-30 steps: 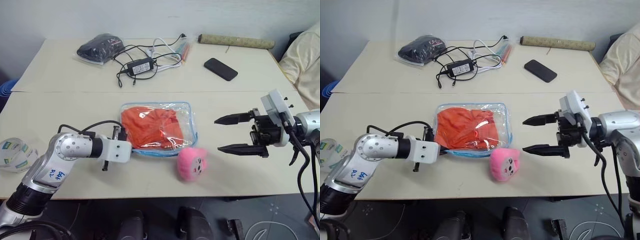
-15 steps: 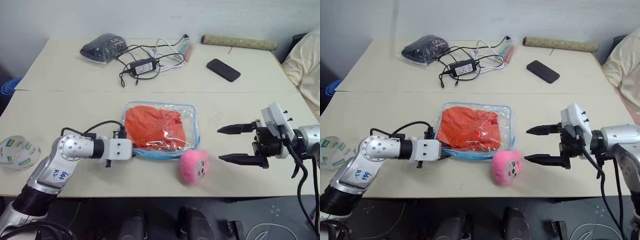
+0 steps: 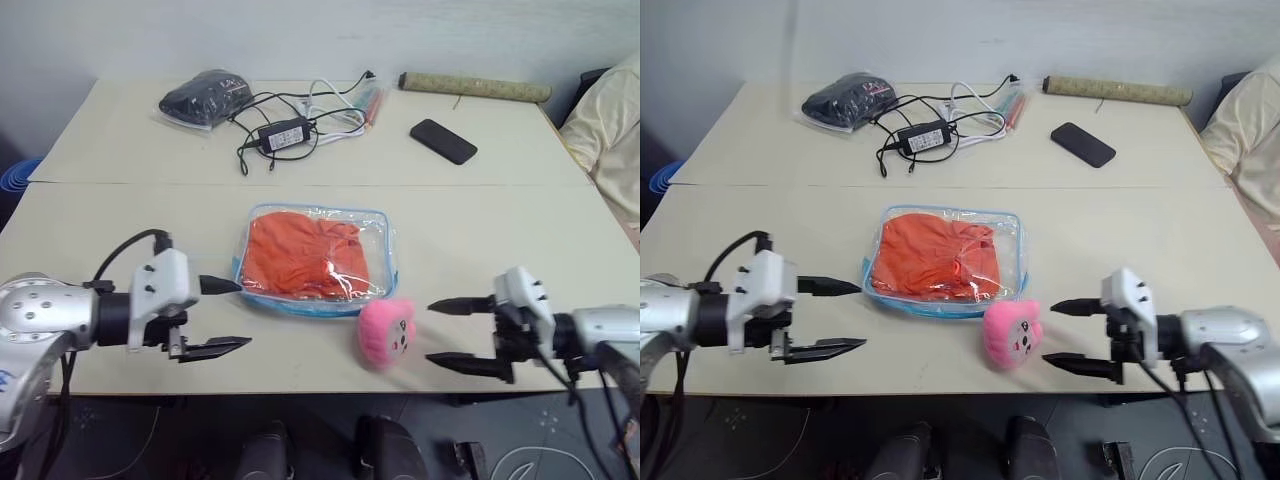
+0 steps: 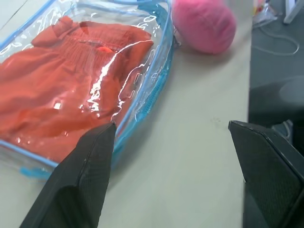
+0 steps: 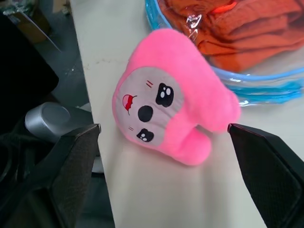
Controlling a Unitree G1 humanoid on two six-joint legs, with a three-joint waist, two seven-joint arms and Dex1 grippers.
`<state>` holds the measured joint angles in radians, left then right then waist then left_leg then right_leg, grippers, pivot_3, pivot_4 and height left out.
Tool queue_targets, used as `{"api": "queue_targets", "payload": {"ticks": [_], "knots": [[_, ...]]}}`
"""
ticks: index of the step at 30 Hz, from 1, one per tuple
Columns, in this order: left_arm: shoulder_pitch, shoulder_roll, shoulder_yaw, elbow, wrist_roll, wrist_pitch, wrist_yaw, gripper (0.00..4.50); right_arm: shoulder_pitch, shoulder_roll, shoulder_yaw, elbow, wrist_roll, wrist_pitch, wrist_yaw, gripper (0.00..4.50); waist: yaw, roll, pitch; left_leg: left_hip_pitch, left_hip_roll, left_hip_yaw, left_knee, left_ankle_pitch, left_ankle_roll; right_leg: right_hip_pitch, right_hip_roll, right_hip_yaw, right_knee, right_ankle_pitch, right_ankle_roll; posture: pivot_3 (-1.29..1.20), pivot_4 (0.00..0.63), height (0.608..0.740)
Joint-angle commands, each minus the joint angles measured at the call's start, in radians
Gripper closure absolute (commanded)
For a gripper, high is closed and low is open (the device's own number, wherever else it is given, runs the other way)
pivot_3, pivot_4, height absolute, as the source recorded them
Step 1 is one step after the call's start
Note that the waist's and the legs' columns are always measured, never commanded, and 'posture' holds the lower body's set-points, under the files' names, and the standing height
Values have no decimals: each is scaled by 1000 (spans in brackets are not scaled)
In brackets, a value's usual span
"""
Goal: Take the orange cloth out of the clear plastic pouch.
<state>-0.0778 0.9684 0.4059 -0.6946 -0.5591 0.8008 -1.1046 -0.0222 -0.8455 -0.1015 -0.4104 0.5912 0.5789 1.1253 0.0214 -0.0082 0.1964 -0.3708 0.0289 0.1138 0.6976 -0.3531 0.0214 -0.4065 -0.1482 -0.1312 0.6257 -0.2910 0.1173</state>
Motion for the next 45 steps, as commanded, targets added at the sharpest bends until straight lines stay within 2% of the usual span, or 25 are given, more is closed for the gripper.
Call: {"api": "queue_targets", "payload": {"ticks": [1, 2, 5, 10, 13, 16, 17, 24, 30, 37, 43, 45], "knots": [[-24, 21, 24, -21, -67, 4, 14, 520, -19, 53, 83, -41, -38, 11, -83, 0, 2, 1, 0, 0, 0, 0, 0, 0, 0, 0, 0, 0, 0, 0, 0, 0, 150, 740], [-39, 22, 18, -22, -81, 3, 24, 520, -24, 76, 100, -36, -44, 15, -107, 0, 3, 0, 0, 0, 0, 0, 0, 0, 0, 0, 0, 0, 0, 0, 0, 0, 150, 740], [-54, 35, 2, -23, -92, -5, 44, 471, -22, 107, 113, -34, -34, 12, -126, 920, 1, 0, 0, -1, 0, 0, 0, 0, 0, 0, 0, 0, 1, 0, 0, 0, 150, 740], [-40, 49, -21, -5, -63, -42, 67, 471, 1, 87, 90, -51, 16, 29, -94, 2615, 1, 0, 0, -1, 0, 1, 0, 0, -1, -1, 2, 0, 1, 0, 0, 0, 150, 740], [-47, 53, -43, 1, -57, -57, 83, 471, -1, 78, 120, -80, 29, 28, -61, 3635, 1, 0, 0, -1, 1, 1, 0, -1, -1, -1, 2, 1, 1, 0, 0, 0, 150, 740], [-65, 54, -61, 6, -61, -61, 101, 471, -34, 102, 186, -69, -26, -1, -74, 4421, 1, 0, 0, -1, 1, 1, 0, -1, -1, -1, 2, 1, 0, 0, -1, 0, 150, 740], [-68, 54, -66, 7, -59, -66, 105, 471, -52, 114, 204, -60, -42, -9, -84, 4491, 1, 0, 0, -1, 1, 1, 0, -1, -1, -1, 2, 1, 0, 0, -1, 0, 150, 740], [-92, 50, -119, 34, -40, -95, 127, 471, -188, 198, 319, 30, -154, -51, -132, 4491, -1, 0, 0, -1, 1, 2, 0, -1, -1, -2, 2, 2, 1, 0, -1, 0, 150, 740], [-120, 42, -181, 60, -21, -131, 132, 471, -252, 259, 381, 108, -164, -48, -93, 4491, -3, 0, 0, -1, 1, 3, 0, -1, -1, -2, 2, 2, 2, 0, -1, 0, 150, 740], [-196, 26, -273, 98, -9, -163, 118, 471, -263, 243, 380, 97, -135, 27, -59, 2174, -4, 0, 0, -1, 1, 3, -1, -1, -1, -2, 3, 2, 2, 0, -1, 0, 150, 740], [-312, -24, -442, 170, 75, -248, 76, 471, -221, 144, 322, -38, -124, -10, -22, 206, 4, 0, 0, -1, 1, 3, 0, -1, 0, -2, 3, 2, 1, 0, -1, 0, 150, 740], [-354, -50, -486, 199, 94, -270, 58, 471, -213, 122, 306, -70, -125, -9, -33, 206, 3, -1, 0, -1, 0, 3, 0, -1, 0, -2, 3, 2, 2, 0, -1, 0, 150, 740]]}}
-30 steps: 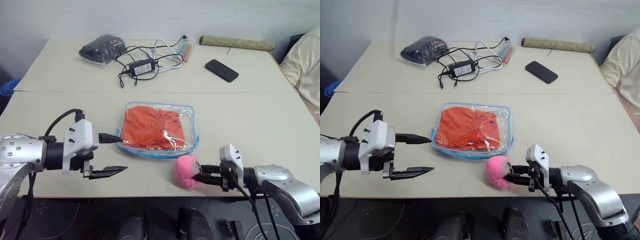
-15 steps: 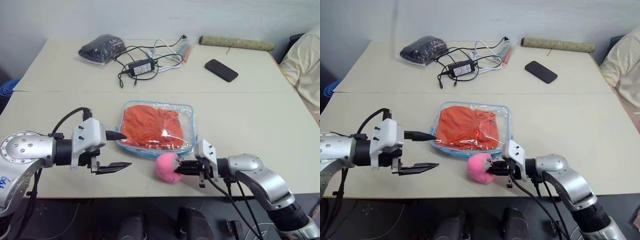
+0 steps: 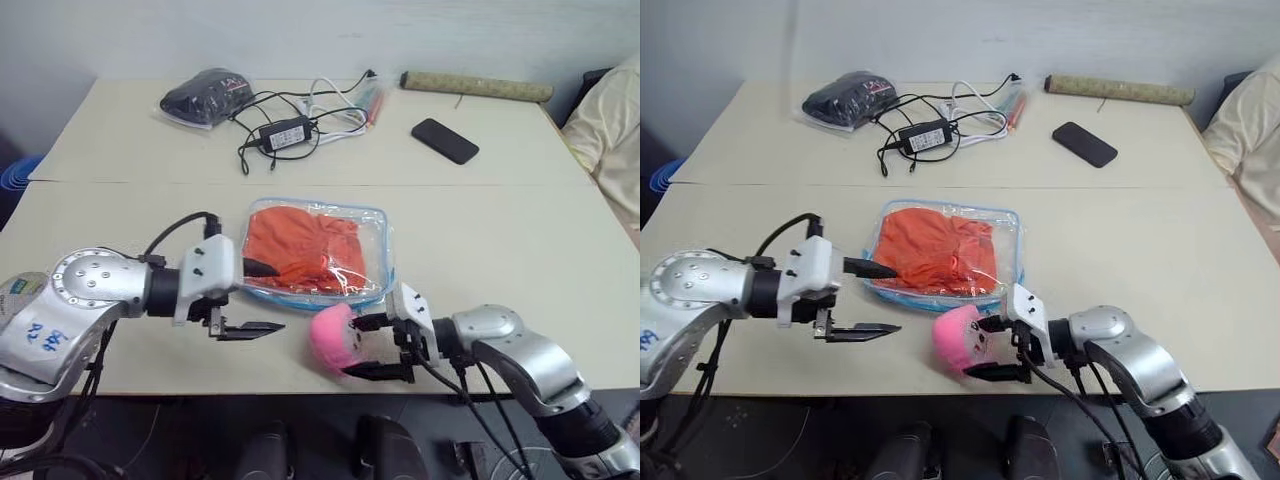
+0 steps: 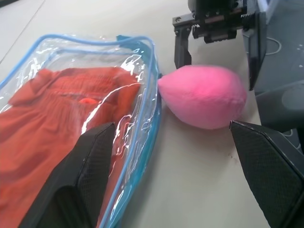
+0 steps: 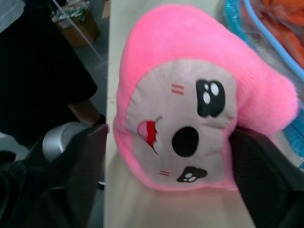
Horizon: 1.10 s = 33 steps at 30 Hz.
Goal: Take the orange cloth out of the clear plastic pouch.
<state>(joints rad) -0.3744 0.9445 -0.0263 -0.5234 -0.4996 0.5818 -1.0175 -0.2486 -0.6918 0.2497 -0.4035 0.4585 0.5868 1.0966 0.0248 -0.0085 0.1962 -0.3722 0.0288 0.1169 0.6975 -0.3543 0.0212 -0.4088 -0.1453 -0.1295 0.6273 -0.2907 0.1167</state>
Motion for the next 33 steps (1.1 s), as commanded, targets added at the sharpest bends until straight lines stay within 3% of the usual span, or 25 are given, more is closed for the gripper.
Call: {"api": "queue_targets", "payload": {"ticks": [1, 8, 13, 16, 19, 29, 31, 33], "knots": [[-83, -43, -77, 42, 43, -61, -40, 471, 21, -43, -67, -98, 25, -3, -9, 206, -1, 0, 0, 0, 0, 0, 0, 0, 0, 0, 0, 0, 0, 0, 0, 0, 150, 740], [-196, -141, -202, 112, 104, -125, -104, 471, 35, -114, -167, -193, 69, 29, -26, 206, -1, 0, 0, 0, -1, 0, 0, 0, 0, 0, 2, 0, -1, 0, 0, 0, 150, 740], [-213, -159, -217, 127, 119, -139, -129, 471, 17, -139, -230, -232, 120, 71, -56, 206, -2, 0, 0, 0, 0, 0, 0, 0, 0, 0, 2, 0, -1, 0, 0, 0, 150, 740], [-202, -127, -252, 112, 149, -158, -181, 471, 5, -207, -258, -156, 36, -50, 2, 206, -1, 0, 0, 0, 0, 0, 0, 0, 0, 0, 2, 0, -1, 0, 0, 0, 150, 740], [-168, -89, -308, 120, 238, -254, -228, 471, -64, -229, -208, -10, -124, -249, 2, 206, -3, 0, 0, 0, -1, 1, 1, -1, 1, 0, 2, 1, -2, 1, 0, 0, 150, 740], [-152, -165, -380, 175, 354, -350, -225, 471, -226, -112, -44, 272, -336, -617, 47, 206, -2, 0, 0, -1, 0, 3, 2, -1, 1, 0, 3, 1, -2, 1, 0, 0, 150, 740], [-149, -178, -385, 189, 371, -363, -220, 836, -248, -79, -32, 306, -342, -632, 43, 185, -4, 0, 0, -1, 0, 2, 2, -1, 1, -1, 3, 1, -2, 1, 0, 0, 150, 740], [-141, -186, -383, 197, 382, -373, -216, 1274, -259, -72, -20, 345, -367, -679, 51, 768, -4, 0, 0, -1, 1, 2, 2, -1, 1, -1, 3, 1, -1, 1, 0, 0, 150, 740]]}}
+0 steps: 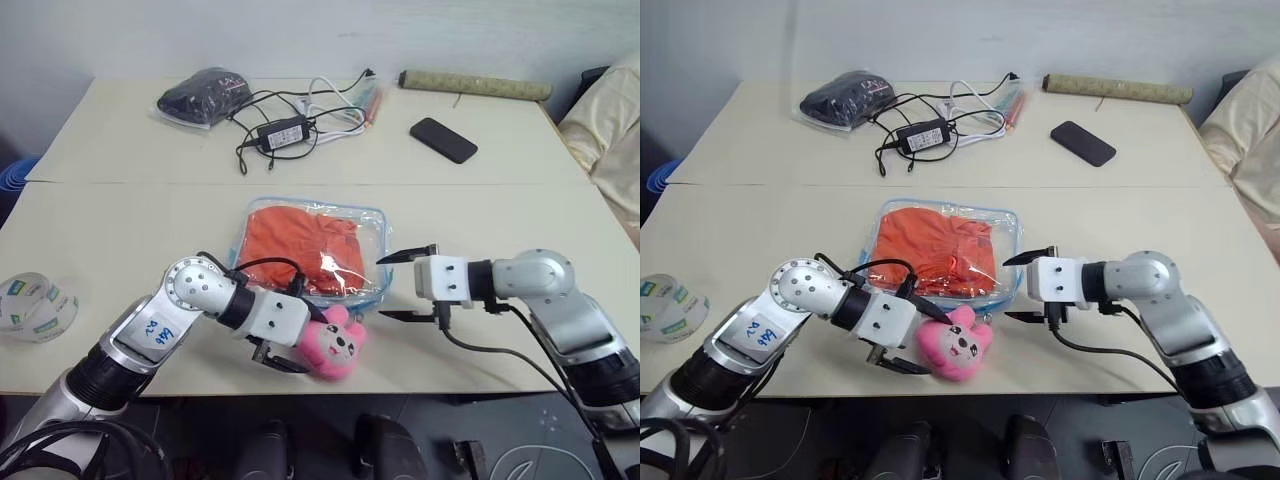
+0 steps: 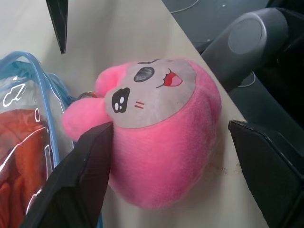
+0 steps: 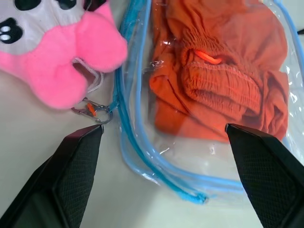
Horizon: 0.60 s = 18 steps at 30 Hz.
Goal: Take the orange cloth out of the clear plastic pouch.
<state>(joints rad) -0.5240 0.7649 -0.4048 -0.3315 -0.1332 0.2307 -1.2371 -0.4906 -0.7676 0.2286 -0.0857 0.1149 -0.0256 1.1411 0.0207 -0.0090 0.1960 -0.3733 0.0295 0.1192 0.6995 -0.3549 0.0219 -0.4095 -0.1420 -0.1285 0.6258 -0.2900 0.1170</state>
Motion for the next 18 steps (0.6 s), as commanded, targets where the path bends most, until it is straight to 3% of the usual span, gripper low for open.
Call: {"api": "queue_targets", "payload": {"ticks": [1, 7, 11, 18], "knots": [[13, -10, 0, 6, 17, -23, 6, 1564, -20, -2, 9, 51, -46, -112, 13, 1087, 1, 0, 0, 0, 0, 0, 0, 0, 0, 0, 0, 0, 0, 0, 0, 0, 150, 740], [37, -18, 35, 1, 12, -13, 29, 3496, -30, -4, -4, 121, -62, -186, 40, 3254, 0, 0, 0, 0, 1, -1, 0, 0, 0, 0, 0, 0, 0, 0, 0, 0, 150, 740], [70, -12, 68, -21, -5, 12, 50, 4483, -30, -8, -3, 141, -63, -215, 60, 4500, -1, 0, 0, 0, 2, -1, 0, 0, 0, 0, 0, 0, 0, 0, 0, 0, 150, 740], [202, 34, 193, -81, 4, 104, 162, 4483, -51, -11, -28, 166, -40, -253, 81, 4500, -4, 0, 0, 0, 3, -1, 0, 0, 0, 0, -1, 0, 0, 0, 0, 0, 150, 740]]}}
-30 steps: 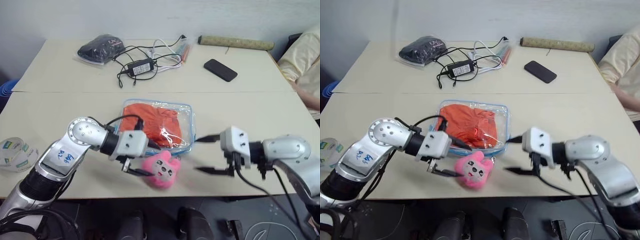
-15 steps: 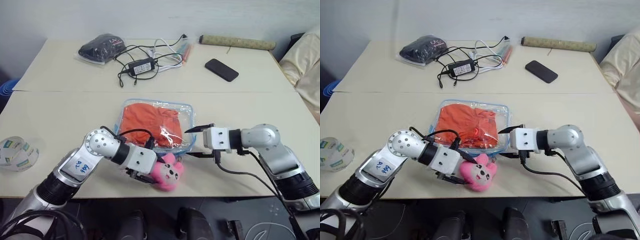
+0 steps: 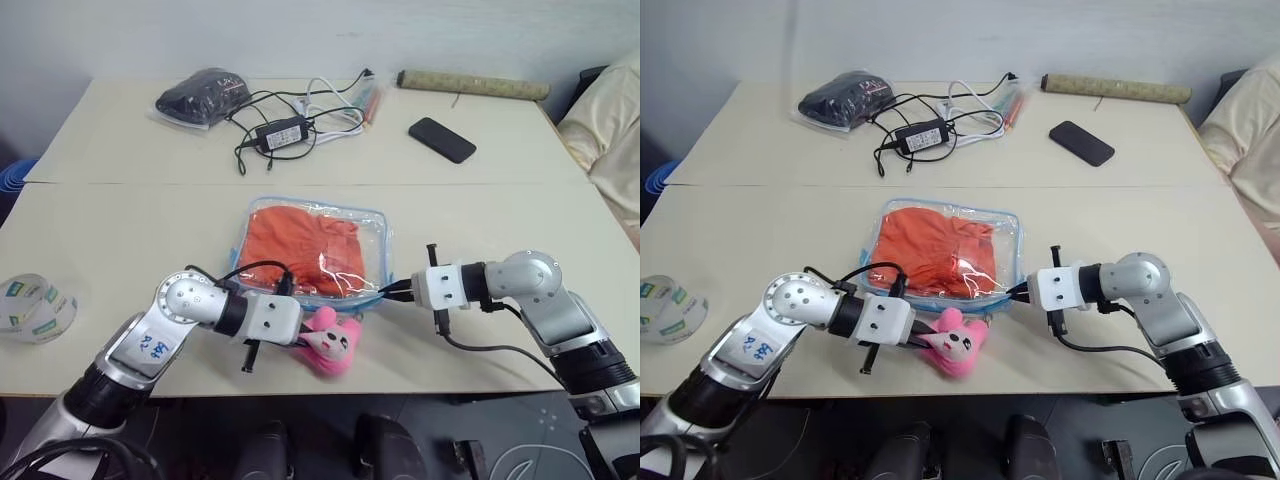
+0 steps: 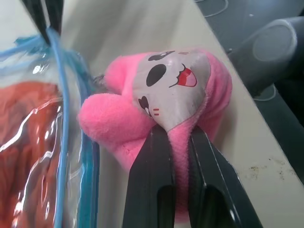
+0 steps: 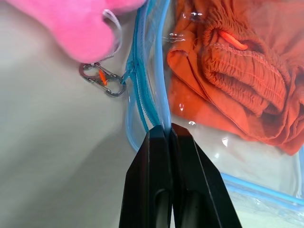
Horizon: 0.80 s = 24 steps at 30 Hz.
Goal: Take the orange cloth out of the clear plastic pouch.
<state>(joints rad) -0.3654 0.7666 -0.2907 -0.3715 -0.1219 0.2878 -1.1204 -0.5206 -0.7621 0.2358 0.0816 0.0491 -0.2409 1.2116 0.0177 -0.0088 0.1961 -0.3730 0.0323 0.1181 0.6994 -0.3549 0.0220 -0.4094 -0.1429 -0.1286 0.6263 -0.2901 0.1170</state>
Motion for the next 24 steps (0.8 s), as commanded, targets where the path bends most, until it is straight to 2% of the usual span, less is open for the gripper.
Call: {"api": "queue_targets", "payload": {"ticks": [1, 8, 11, 17, 24], "knots": [[86, 52, 132, -54, -20, 64, 58, 4483, -27, -24, -41, 20, 22, -67, 15, 4500, -2, 0, 0, 0, 0, 0, 0, 0, 0, 0, 0, 0, 0, 0, 0, 0, 150, 740], [381, 149, 578, -53, -108, 153, 106, 4483, -59, -57, -63, 159, 40, -226, 59, 4500, -24, 0, 0, 1, 1, -1, -1, 0, 0, 0, -1, 0, 0, 0, -1, 0, 150, 740], [452, 173, 705, 6, -113, 134, 102, 4483, -66, -58, -65, 195, 54, -256, 77, 4500, -26, 1, 1, 1, 1, 0, -1, 0, 0, 0, -2, -1, 0, -1, -1, 0, 150, 740], [427, 201, 809, 138, -140, 131, 124, 4483, -93, -51, -59, 272, 59, -316, 101, 4500, -20, 1, 1, 1, -1, -1, -1, 0, 0, 1, -5, -1, 1, 0, -1, 0, 150, 740], [431, 191, 792, 100, -160, 139, 138, 4483, -108, -25, -47, 332, 59, -368, 100, 4500, -30, 2, 1, 1, -1, 0, -2, 0, 0, 0, -4, -2, 0, 0, -1, 0, 150, 740]]}}
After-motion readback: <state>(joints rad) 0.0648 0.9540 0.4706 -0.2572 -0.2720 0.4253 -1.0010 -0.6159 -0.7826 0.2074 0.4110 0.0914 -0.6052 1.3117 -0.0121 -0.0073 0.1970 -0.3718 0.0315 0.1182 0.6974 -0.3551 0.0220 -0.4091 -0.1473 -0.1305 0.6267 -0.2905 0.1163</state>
